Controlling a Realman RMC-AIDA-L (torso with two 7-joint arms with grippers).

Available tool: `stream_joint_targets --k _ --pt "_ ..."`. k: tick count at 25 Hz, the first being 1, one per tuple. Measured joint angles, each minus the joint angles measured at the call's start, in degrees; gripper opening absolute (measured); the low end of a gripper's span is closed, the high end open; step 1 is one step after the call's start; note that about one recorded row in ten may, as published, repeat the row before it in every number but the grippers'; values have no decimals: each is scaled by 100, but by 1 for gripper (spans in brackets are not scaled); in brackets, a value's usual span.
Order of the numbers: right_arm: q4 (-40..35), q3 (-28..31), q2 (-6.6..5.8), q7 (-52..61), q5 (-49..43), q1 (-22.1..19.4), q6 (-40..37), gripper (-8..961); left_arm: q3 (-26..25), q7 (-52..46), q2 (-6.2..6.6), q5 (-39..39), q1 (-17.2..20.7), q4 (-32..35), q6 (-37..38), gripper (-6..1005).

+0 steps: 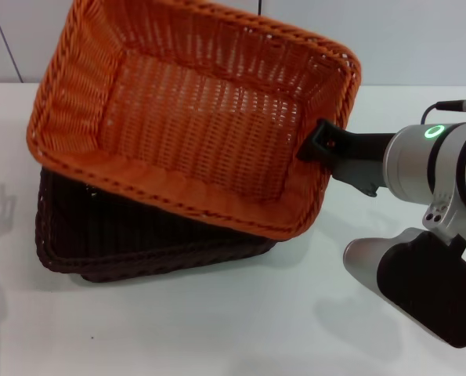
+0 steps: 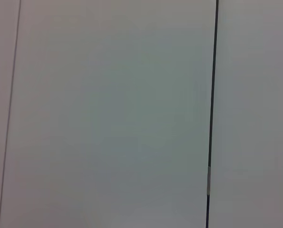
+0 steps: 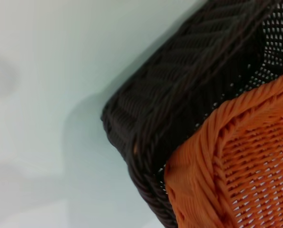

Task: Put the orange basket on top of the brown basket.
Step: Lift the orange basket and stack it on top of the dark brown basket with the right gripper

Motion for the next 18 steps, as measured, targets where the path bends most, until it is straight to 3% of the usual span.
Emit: stream_joint_targets --k 18 --pt "-140 -216 50 87 83 -397 193 282 -13 -2 18 34 21 -19 50 802"
